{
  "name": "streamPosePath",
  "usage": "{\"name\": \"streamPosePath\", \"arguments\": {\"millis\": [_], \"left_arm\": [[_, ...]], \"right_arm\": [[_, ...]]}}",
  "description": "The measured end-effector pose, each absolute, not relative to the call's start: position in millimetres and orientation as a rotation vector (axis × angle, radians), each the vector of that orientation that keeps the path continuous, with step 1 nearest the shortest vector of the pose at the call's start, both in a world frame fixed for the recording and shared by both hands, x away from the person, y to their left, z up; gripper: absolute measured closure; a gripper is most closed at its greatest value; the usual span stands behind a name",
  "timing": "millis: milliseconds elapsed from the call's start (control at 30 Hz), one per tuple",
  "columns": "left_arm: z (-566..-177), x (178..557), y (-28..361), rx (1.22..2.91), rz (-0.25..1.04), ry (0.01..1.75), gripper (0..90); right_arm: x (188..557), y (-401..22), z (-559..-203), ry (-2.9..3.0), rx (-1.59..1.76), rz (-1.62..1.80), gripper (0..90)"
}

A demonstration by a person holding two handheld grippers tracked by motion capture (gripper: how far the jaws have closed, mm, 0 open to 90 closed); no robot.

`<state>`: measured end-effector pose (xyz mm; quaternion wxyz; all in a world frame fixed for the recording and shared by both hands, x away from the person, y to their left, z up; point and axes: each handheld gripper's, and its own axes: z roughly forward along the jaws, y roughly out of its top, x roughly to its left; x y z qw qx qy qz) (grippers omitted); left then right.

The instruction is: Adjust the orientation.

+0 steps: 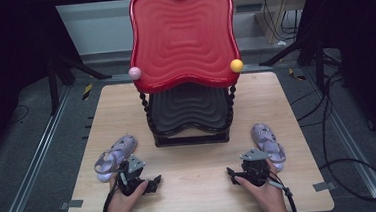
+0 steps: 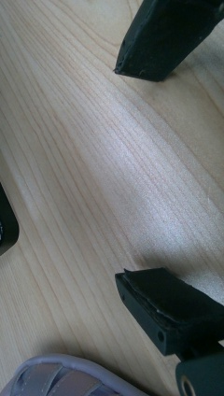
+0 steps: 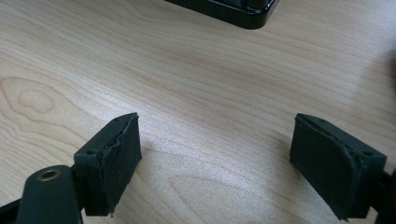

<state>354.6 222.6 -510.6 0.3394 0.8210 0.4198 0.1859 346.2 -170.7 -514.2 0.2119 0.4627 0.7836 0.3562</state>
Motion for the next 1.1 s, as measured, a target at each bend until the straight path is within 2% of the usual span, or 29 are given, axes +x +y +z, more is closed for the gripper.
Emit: {"name": "streamPosePath", "arguments": {"millis": [100, 333, 633, 800, 967, 1100], "left_arm": [[-504.5, 353.0, 221.6, 2.166, 0.470, 1.076, 6.6], [-474.3, 347.6, 226.3, 2.238, 0.514, 1.033, 8.5], [-434.7, 348.0, 263.7, 2.267, 0.547, 1.085, 11.7], [-419.0, 350.0, 280.4, 2.272, 0.565, 1.090, 17.1], [-405.3, 354.6, 294.0, 2.265, 0.553, 1.122, 30.5], [-397.6, 358.2, 302.4, 2.271, 0.546, 1.144, 46.4]], "right_arm": [[346.1, -170.7, -514.2, 2.177, 1.284, 0.990, 16.6], [346.2, -170.7, -514.3, 2.176, 1.284, 0.990, 16.6], [346.1, -170.9, -514.3, 2.178, 1.282, 0.991, 16.6], [346.2, -171.0, -514.3, 2.179, 1.281, 0.991, 16.6], [346.2, -171.0, -514.3, 2.179, 1.280, 0.991, 16.6], [346.3, -171.1, -514.3, 2.180, 1.280, 0.991, 16.6]]}}
